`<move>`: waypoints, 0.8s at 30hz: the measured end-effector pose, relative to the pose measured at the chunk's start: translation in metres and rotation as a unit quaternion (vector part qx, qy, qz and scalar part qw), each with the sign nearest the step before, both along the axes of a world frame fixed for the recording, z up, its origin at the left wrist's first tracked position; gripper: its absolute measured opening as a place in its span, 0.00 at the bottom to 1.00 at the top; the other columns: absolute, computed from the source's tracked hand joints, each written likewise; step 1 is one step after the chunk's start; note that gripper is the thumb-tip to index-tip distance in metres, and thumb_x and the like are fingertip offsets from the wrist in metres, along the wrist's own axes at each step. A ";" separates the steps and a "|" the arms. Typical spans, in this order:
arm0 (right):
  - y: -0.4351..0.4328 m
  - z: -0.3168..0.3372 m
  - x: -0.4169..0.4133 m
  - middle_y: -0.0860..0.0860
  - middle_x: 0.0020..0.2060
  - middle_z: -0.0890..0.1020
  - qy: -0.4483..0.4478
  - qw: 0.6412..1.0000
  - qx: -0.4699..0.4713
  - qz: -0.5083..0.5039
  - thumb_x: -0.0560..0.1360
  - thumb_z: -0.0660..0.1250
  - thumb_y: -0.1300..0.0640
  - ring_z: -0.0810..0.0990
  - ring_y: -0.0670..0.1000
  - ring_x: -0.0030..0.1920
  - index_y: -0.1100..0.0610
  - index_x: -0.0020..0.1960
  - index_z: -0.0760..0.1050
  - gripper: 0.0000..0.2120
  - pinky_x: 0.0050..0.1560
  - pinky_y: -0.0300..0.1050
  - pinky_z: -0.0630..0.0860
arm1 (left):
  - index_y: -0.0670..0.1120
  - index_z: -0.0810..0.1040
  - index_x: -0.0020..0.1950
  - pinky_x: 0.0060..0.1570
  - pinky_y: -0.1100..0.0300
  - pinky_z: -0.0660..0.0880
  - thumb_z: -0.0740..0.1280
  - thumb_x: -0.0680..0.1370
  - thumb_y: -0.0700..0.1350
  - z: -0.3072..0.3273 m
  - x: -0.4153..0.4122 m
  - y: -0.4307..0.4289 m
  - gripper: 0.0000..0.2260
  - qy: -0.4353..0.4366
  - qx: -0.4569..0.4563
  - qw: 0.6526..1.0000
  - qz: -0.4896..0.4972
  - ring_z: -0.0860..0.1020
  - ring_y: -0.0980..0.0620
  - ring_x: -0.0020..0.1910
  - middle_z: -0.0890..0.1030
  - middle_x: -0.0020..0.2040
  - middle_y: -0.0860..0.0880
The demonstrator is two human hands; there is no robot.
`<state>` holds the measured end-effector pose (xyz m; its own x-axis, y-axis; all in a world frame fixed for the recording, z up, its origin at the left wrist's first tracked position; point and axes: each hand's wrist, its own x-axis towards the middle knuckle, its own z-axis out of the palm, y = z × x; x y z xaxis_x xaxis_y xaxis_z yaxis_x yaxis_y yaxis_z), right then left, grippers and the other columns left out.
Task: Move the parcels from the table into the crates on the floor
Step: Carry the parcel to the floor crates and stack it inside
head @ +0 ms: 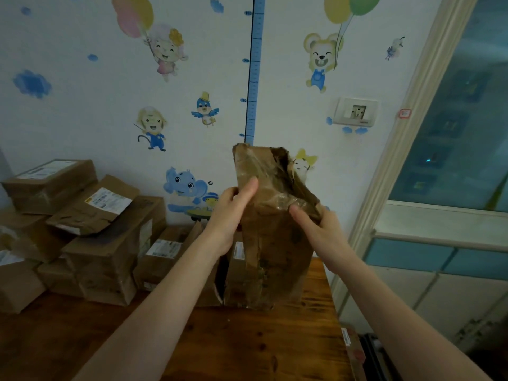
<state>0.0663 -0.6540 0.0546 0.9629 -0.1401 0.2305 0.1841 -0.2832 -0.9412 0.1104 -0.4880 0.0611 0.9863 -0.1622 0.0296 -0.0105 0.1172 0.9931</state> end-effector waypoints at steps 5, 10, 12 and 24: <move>-0.002 0.006 -0.003 0.52 0.53 0.80 0.050 0.992 0.104 0.043 0.69 0.70 0.46 0.80 0.52 0.54 0.55 0.60 0.74 0.23 0.57 0.48 0.77 | 0.43 0.74 0.60 0.39 0.59 0.77 0.67 0.76 0.39 -0.002 -0.002 -0.003 0.13 0.029 -0.023 0.997 0.063 0.80 0.49 0.48 0.80 0.52 0.44; -0.003 0.004 0.008 0.56 0.55 0.80 0.107 0.993 0.055 -0.005 0.78 0.64 0.54 0.79 0.55 0.55 0.60 0.64 0.71 0.17 0.57 0.54 0.78 | 0.44 0.75 0.58 0.53 0.48 0.78 0.68 0.75 0.37 -0.013 -0.005 -0.009 0.13 0.007 0.013 0.998 0.058 0.80 0.44 0.53 0.81 0.53 0.43; -0.003 -0.001 0.010 0.58 0.51 0.80 0.099 0.994 0.008 -0.037 0.80 0.58 0.63 0.79 0.58 0.53 0.60 0.60 0.73 0.11 0.53 0.54 0.78 | 0.43 0.75 0.60 0.49 0.52 0.79 0.70 0.75 0.40 -0.011 -0.006 -0.007 0.14 0.008 0.008 0.999 0.046 0.81 0.45 0.51 0.81 0.52 0.44; 0.000 0.000 0.007 0.49 0.61 0.78 0.113 0.974 0.192 0.030 0.75 0.54 0.31 0.76 0.50 0.62 0.50 0.65 0.73 0.30 0.67 0.51 0.69 | 0.45 0.77 0.51 0.52 0.50 0.78 0.63 0.80 0.39 -0.005 -0.007 -0.001 0.05 0.003 -0.062 0.993 0.096 0.81 0.45 0.50 0.82 0.49 0.43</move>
<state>0.0734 -0.6538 0.0546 0.9920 -0.1166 -0.0476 -0.0355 0.1033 -0.9940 0.1035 -0.4889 0.0566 0.9989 0.0339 0.0313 -0.0384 0.2348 0.9713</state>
